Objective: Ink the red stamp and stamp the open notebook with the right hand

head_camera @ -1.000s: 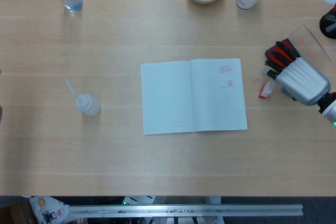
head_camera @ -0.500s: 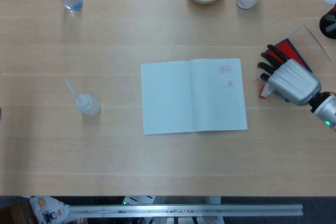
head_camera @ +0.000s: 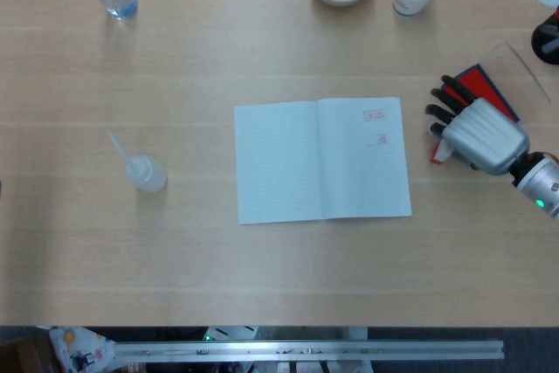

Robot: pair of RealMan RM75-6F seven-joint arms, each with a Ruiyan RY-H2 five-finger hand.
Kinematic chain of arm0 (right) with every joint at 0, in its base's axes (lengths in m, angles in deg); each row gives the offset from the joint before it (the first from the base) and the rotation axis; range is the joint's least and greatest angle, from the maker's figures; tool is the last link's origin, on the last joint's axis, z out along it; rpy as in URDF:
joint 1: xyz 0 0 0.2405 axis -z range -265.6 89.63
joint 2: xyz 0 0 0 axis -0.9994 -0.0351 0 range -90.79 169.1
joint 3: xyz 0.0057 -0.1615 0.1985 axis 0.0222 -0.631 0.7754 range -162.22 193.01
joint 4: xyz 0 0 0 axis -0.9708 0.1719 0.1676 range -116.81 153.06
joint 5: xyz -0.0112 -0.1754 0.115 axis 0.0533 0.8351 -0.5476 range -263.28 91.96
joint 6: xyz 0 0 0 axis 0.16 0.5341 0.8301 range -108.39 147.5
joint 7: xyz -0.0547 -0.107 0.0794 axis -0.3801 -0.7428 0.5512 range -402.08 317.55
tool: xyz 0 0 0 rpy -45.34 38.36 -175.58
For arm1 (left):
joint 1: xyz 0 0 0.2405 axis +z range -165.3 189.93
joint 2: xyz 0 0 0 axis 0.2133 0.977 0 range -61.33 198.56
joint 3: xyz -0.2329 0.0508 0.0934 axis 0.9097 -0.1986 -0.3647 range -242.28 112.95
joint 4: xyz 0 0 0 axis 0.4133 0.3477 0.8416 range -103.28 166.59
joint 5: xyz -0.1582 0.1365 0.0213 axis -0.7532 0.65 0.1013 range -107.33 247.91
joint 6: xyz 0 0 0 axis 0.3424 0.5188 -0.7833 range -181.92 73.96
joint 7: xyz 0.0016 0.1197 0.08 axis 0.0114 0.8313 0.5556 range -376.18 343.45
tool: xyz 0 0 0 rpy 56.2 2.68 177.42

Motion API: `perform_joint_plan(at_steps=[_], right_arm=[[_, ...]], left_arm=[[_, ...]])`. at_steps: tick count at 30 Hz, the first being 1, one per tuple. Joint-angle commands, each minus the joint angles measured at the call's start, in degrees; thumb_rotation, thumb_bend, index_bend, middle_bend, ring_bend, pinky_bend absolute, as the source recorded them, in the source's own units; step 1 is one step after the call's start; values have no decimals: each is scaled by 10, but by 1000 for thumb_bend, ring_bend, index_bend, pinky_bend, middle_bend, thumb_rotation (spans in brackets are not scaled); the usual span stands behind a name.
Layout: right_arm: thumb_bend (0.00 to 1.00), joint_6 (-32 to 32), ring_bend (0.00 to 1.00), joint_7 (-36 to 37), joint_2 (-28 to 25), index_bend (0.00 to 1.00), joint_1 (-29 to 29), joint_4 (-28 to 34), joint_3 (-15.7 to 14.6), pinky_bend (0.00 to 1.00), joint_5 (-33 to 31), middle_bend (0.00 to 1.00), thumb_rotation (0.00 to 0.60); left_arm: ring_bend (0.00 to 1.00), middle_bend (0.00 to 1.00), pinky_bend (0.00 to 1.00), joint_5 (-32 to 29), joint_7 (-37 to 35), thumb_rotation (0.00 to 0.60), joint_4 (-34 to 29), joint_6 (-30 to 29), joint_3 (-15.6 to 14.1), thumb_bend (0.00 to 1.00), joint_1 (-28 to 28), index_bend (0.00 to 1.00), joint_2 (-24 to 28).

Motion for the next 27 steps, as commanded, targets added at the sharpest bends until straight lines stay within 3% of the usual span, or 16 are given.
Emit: perform_joint_plan(at_steps=[1,27], right_arm=[[234,1,116,1,1,491,-1,1,0,33,-2,291,600],[327,12,136,9,4,622,-6,0,-1,32,-27,368,600]], left_arm=[[101,163,86,0,0,600,1,0,0,340,0,179,0],[101,160,86,2,-10,600,6,-5,-1,340,4,179,1]])
